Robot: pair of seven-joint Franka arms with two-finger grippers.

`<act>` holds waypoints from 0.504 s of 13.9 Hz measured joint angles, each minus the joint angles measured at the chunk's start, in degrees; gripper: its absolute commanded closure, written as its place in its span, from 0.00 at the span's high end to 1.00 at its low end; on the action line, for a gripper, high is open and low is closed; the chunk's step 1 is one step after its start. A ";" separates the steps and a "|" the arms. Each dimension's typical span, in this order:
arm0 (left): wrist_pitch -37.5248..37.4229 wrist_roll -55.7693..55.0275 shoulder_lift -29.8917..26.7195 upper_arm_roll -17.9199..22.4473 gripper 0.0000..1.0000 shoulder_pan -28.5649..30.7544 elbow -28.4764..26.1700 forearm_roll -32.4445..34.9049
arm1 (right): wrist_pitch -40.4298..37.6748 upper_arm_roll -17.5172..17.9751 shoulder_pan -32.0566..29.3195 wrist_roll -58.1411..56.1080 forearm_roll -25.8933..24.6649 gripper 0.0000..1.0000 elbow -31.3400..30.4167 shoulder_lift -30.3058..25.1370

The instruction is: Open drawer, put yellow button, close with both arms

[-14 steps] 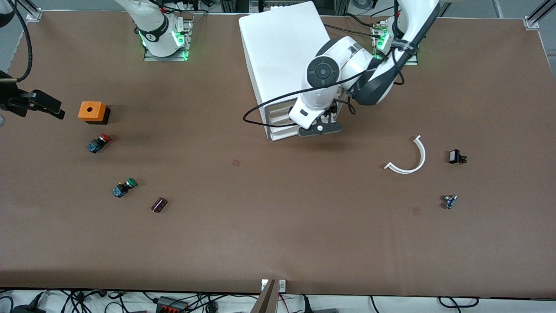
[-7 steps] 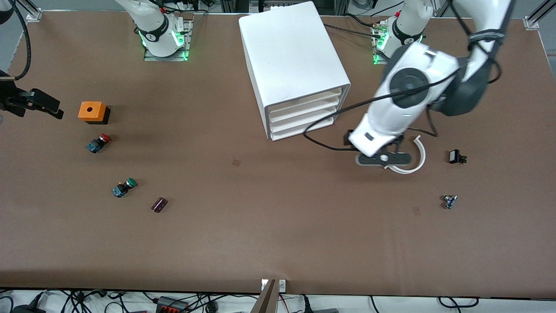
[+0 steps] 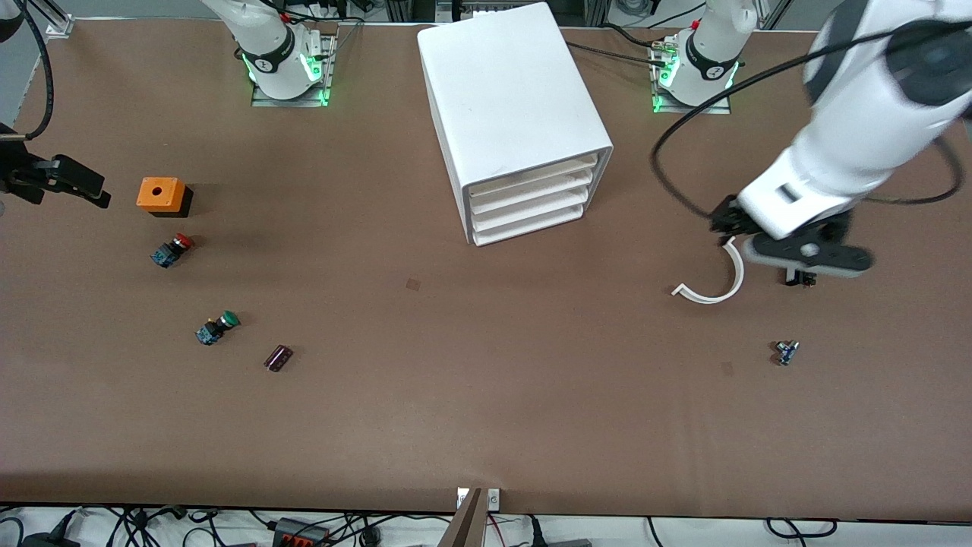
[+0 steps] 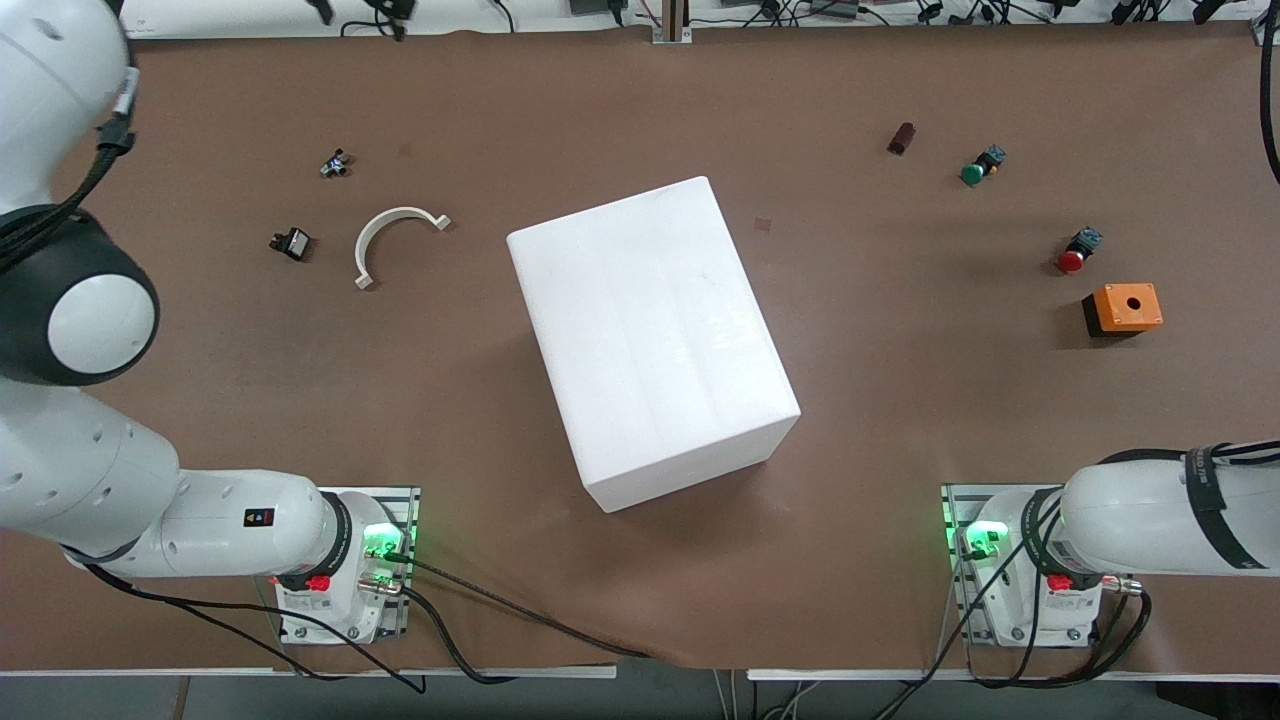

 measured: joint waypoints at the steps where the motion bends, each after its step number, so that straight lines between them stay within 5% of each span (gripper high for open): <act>1: -0.40 3.14 -1.99 4.26 1.00 -1.00 -1.11 -2.96 | 0.00 0.01 0.01 0.00 0.00 1.00 0.00 0.00; 4: -0.50 11.67 -5.48 12.19 1.00 -2.08 -4.08 -6.50 | 0.00 0.02 0.01 -0.01 0.00 1.00 0.03 -0.13; 7: -2.28 12.69 -6.36 13.52 1.00 -1.72 -5.18 -6.59 | -0.05 0.06 0.04 -0.01 0.00 1.00 0.06 -0.24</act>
